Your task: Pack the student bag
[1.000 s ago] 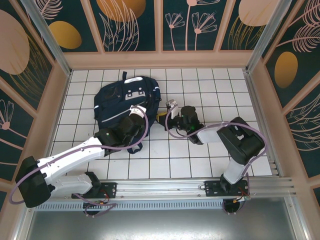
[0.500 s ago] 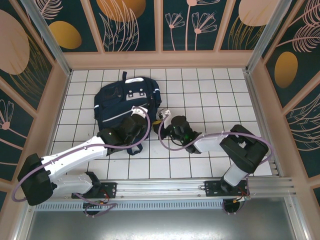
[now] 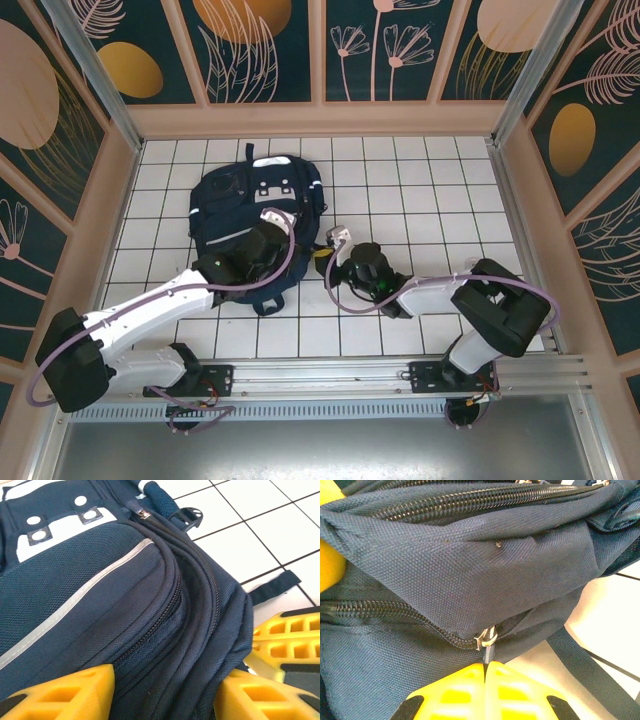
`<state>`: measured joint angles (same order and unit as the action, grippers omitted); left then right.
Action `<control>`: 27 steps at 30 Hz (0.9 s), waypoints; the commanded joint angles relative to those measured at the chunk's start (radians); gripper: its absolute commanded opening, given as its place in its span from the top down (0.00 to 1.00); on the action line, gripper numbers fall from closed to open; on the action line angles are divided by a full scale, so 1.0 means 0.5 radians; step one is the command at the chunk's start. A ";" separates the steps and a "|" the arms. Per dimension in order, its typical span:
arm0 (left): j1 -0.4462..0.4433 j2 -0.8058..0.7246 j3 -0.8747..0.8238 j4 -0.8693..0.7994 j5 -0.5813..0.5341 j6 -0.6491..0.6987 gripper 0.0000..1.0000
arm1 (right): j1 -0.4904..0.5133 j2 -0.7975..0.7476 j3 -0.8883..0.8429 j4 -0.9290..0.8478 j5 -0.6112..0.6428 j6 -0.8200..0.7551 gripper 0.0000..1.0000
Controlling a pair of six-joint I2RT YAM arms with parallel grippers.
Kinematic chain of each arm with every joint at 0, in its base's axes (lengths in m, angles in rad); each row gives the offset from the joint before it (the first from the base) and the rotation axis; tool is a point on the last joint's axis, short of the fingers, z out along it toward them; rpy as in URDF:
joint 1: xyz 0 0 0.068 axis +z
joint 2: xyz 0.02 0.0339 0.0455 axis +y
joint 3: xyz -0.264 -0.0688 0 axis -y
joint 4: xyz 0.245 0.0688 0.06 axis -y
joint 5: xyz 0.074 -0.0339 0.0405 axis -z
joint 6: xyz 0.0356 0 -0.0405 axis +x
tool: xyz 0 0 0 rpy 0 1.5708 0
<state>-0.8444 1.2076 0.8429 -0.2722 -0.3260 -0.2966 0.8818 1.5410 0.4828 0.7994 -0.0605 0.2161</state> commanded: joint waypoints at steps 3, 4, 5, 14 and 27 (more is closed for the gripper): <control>0.081 0.011 0.212 0.346 0.220 -0.057 0.42 | 0.044 -0.055 -0.089 0.162 -0.122 0.007 1.00; 0.087 0.011 0.228 0.342 0.245 -0.061 0.40 | 0.046 -0.054 -0.098 0.167 -0.122 0.008 1.00; 0.096 0.017 0.238 0.343 0.262 -0.068 0.35 | 0.047 -0.044 -0.103 0.178 -0.127 0.012 1.00; 0.259 0.267 0.470 0.250 0.354 -0.144 0.27 | 0.056 0.017 -0.112 0.256 -0.162 0.041 1.00; 0.266 1.204 1.049 -0.364 -0.109 -0.047 0.37 | 0.056 0.023 -0.106 0.254 -0.155 0.037 1.00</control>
<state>-0.7139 1.7718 1.3151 -0.3443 -0.2939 -0.3420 0.8928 1.5417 0.4305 0.8585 -0.0986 0.2230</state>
